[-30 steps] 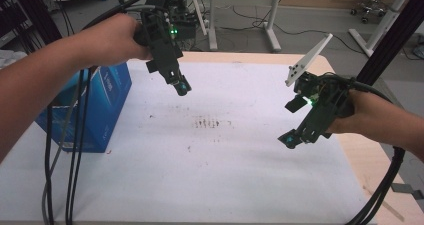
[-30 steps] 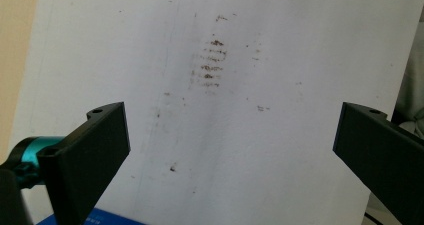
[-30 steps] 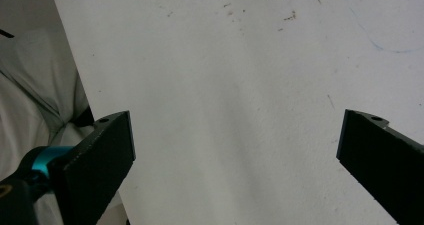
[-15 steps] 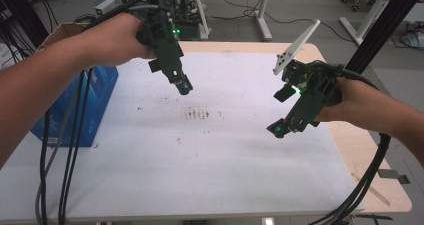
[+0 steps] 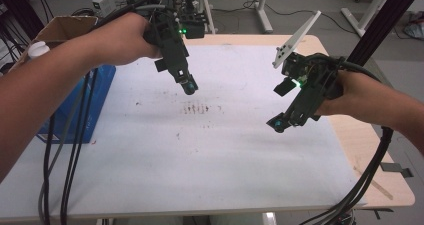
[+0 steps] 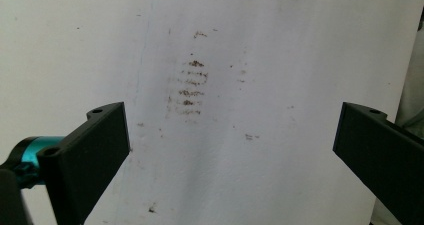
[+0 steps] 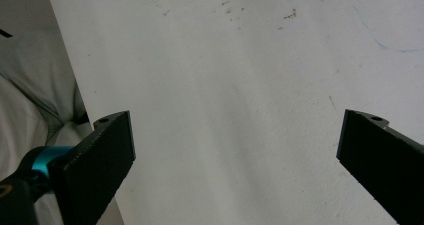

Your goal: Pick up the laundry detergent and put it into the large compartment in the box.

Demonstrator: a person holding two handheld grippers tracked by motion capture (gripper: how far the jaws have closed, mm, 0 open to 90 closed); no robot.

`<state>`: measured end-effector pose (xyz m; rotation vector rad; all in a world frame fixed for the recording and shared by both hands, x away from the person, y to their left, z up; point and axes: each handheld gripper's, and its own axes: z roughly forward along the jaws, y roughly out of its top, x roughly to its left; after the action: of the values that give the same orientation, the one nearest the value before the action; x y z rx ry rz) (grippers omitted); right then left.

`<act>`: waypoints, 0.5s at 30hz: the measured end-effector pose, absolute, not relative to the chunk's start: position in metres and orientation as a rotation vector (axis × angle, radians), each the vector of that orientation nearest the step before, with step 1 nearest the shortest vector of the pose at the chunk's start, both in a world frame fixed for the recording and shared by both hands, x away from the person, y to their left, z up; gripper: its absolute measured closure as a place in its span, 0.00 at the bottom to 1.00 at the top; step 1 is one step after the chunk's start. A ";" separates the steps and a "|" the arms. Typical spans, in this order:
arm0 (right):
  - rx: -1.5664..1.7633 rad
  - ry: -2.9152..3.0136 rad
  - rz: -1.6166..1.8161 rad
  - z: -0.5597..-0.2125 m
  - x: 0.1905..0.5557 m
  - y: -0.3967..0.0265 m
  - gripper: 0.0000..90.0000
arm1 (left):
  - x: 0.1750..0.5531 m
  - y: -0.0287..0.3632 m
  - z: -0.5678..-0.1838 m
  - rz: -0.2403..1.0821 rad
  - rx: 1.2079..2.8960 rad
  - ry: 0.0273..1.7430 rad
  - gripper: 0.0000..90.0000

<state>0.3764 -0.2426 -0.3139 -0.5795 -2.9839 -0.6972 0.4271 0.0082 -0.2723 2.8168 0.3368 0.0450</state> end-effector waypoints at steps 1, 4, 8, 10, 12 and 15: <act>-0.580 -2.985 -0.698 -0.314 0.377 -0.242 0.01 | 0.428 0.008 -0.274 0.043 2.820 0.336 0.02; -0.574 -2.981 -0.695 -0.316 0.377 -0.241 0.01 | 0.428 0.006 -0.277 0.034 2.820 0.344 0.02; -0.578 -2.976 -0.693 -0.318 0.379 -0.241 0.01 | 0.429 0.005 -0.281 0.026 2.825 0.338 0.02; -0.575 -2.974 -0.690 -0.319 0.379 -0.241 0.01 | 0.430 0.005 -0.282 0.024 2.829 0.337 0.02; -0.572 -2.974 -0.691 -0.319 0.380 -0.241 0.01 | 0.430 0.005 -0.282 0.021 2.824 0.344 0.02; -0.572 -2.971 -0.692 -0.320 0.381 -0.241 0.01 | 0.430 0.005 -0.283 0.017 2.828 0.342 0.02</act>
<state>0.3806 -0.2405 -0.3198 -0.5723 -2.9712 -0.6919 0.4304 0.0047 -0.2827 2.8282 0.3417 0.0174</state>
